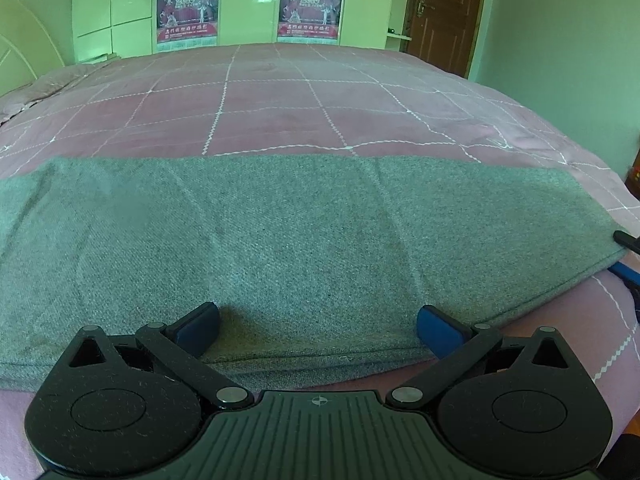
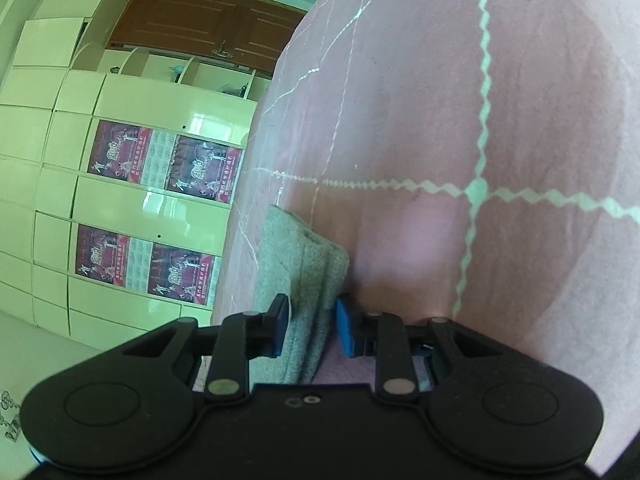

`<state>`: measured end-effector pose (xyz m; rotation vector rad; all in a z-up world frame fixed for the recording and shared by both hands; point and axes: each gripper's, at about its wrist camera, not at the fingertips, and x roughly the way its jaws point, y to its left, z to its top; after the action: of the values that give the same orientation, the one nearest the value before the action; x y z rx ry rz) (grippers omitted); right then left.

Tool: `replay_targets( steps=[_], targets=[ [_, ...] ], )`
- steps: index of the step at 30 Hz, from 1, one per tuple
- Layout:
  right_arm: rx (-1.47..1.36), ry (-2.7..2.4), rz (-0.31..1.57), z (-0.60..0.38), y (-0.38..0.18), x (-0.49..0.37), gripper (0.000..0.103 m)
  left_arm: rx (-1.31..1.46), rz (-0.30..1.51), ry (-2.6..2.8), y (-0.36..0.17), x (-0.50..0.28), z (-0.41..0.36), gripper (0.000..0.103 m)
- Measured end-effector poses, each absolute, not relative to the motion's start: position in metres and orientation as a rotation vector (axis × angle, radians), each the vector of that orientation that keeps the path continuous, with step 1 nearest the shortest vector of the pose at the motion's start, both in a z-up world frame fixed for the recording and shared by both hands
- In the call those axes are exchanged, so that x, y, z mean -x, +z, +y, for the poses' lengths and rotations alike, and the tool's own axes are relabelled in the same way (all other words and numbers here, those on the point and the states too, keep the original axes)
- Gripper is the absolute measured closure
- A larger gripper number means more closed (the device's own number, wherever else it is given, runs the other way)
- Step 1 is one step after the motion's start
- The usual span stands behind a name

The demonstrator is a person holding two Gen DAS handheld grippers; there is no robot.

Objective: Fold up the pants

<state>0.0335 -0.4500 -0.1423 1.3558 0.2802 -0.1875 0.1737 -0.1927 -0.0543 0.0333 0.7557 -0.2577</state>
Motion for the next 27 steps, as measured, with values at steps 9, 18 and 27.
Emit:
replay_targets(
  steps=[9, 18, 27],
  targets=[
    [-1.014, -0.209, 0.312, -0.42, -0.079, -0.052, 0.097, -0.043, 0.748, -0.296, -0.05, -0.176, -0.186, 0.0],
    [-0.737, 0.104, 0.314, -0.276, 0.011, -0.112, 0.097, 0.099, 0.606, -0.069, -0.018, -0.136, -0.012, 0.0],
    [-0.612, 0.5, 0.602, -0.058, -0.039, -0.169, 0.055, 0.268, 0.59, 0.187, -0.028, -0.103, 0.149, 0.0]
  ],
)
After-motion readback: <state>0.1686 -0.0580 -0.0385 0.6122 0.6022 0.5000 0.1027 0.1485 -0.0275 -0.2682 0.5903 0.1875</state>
